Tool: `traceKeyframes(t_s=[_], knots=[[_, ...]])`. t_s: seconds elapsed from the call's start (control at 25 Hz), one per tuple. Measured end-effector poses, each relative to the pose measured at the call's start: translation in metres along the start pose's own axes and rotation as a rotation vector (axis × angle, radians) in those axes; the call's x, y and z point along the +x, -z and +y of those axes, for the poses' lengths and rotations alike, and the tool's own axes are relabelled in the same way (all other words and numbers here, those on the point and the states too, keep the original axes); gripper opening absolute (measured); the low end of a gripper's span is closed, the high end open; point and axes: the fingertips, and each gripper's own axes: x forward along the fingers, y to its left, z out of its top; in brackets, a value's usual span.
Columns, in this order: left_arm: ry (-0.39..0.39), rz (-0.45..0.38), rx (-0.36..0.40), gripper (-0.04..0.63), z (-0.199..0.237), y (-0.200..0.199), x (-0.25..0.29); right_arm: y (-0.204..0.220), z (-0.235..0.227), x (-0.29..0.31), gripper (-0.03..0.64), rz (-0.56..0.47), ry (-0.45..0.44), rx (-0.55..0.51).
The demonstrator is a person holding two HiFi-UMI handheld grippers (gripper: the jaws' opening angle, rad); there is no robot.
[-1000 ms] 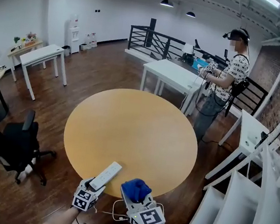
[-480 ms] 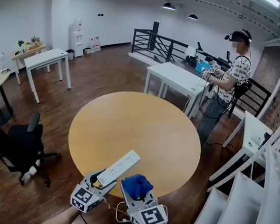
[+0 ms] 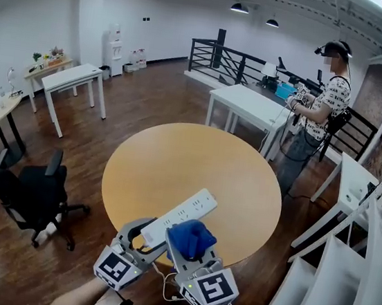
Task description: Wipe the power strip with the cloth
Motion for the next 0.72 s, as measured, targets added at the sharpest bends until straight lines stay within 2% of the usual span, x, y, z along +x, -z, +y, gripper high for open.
traceKeyframes(t_s=[0.2, 0.32, 0.48, 0.72], knots=[[-0.017, 0.023, 0.054, 0.293, 0.001, 0.000, -0.004, -0.021, 0.011, 0.005, 0.052, -0.011, -0.022, -0.008], [-0.023, 0.035, 0.085, 0.293, -0.002, 0.001, -0.004, -0.034, 0.024, 0.016, 0.054, 0.006, -0.071, 0.009], [-0.024, 0.028, 0.114, 0.293, -0.009, -0.003, -0.002, -0.021, 0.042, 0.039, 0.054, 0.093, -0.130, -0.104], [-0.029, 0.048, 0.146, 0.293, -0.007, 0.001, -0.005, -0.001, 0.062, 0.051, 0.054, 0.147, -0.164, -0.132]])
